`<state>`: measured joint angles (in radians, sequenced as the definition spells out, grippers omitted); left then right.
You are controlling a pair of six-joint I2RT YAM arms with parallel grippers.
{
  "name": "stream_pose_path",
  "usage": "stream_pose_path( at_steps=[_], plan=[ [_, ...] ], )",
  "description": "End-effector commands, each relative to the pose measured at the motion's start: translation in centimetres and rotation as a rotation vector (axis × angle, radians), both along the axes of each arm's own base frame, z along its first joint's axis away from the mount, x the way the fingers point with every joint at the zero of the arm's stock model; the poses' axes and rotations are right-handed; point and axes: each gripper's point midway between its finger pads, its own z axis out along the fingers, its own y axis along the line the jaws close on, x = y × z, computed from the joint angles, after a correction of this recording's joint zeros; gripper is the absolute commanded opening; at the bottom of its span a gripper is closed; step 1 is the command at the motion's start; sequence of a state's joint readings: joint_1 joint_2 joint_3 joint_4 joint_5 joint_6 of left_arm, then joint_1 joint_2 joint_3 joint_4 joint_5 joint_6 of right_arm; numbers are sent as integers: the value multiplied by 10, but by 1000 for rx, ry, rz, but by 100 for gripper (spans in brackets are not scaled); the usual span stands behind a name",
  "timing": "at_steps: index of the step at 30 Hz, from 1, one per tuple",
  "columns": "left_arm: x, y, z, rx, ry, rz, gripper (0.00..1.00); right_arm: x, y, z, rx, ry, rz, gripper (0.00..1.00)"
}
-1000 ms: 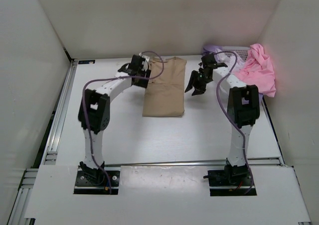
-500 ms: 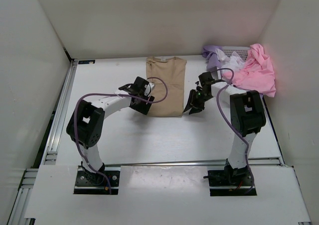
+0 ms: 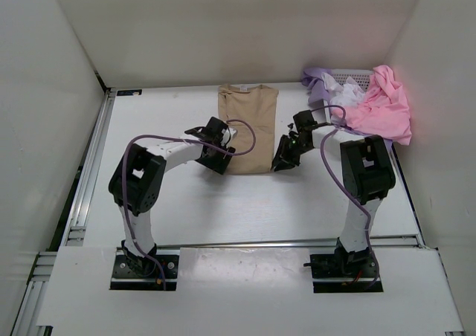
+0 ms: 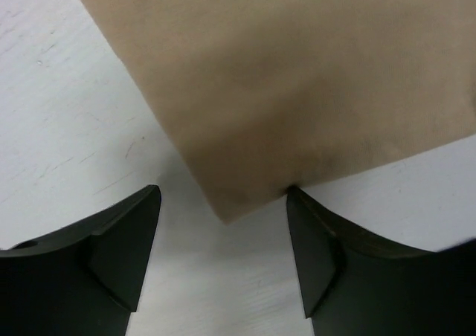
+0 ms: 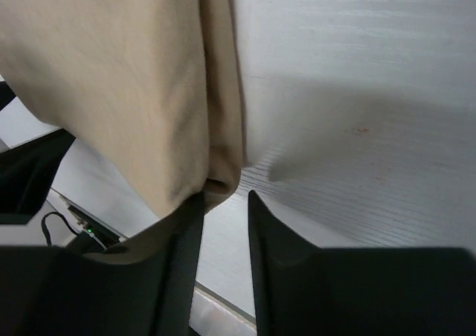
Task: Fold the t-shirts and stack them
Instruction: Grab one side of the 2/3 rectangular tshirt with both arms
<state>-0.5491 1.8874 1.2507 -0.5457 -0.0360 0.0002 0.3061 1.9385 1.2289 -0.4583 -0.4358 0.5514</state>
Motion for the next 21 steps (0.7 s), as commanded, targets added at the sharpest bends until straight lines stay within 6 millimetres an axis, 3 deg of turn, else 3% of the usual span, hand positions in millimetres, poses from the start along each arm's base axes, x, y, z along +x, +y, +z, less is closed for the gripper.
stream_pose_path(
  at_steps=[1, 4, 6, 9, 14, 15, 17, 18, 19, 21],
  plan=[
    [10, -13, 14, -52, -31, -15, 74, 2, 8, -3, 41, 19, -12, 30],
    [9, -13, 10, -46, -22, -15, 60, -4, 6, -9, 35, 38, -13, 11],
    [5, -13, 7, -51, -8, -20, 41, -11, 1, -10, 14, 51, -7, 1],
    [-2, -13, 2, -42, 8, -29, 10, -24, -9, -11, -29, 65, 11, 1],
    [-11, -12, 9, -47, -1, -40, 10, -45, -24, -11, -87, 58, 26, 1],
    [-16, -9, 4, -39, 12, -40, 10, -44, -20, -4, -56, 33, 51, 2],
    [-20, -11, 10, -46, 2, -49, 11, -41, -12, 11, -6, -49, 91, 16],
    [-26, -12, 5, -38, 14, -60, 12, -39, -7, 16, 1, -82, 109, 28],
    [-28, -16, 9, -43, 6, -72, 12, -41, 0, 24, 8, -122, 146, 47],
    [-34, -16, 5, -36, 17, -81, 12, -33, 5, 28, -17, -167, 152, 55]
  ],
)
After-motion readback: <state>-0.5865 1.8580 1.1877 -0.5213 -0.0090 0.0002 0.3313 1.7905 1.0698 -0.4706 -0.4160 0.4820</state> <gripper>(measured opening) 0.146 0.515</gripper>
